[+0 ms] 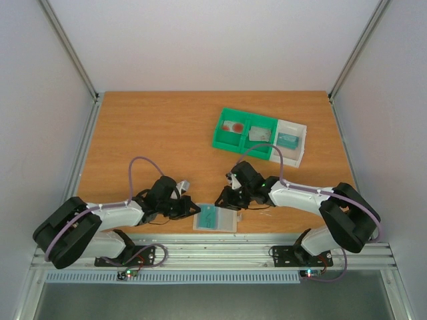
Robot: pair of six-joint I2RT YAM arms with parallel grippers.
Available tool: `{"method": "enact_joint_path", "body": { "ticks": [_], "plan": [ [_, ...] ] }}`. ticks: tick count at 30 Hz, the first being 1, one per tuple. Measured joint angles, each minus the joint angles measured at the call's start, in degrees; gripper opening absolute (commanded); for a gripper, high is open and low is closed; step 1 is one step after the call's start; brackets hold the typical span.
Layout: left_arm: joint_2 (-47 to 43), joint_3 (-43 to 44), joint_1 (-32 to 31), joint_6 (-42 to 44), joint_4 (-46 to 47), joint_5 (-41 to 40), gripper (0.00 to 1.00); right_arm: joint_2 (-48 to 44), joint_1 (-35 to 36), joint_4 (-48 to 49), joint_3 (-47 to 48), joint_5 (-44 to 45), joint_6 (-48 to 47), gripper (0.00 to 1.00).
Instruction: Take the credit cards out of the card holder
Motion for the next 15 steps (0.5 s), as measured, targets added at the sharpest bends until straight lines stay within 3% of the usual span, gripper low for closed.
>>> {"method": "enact_joint_path", "body": {
  "ticks": [15],
  "plan": [
    [2.1, -1.0, 0.0, -0.7, 2.3, -0.1, 0.02, 4.9, 0.2, 6.6, -2.6, 0.2, 1.3, 0.15]
  ]
}}
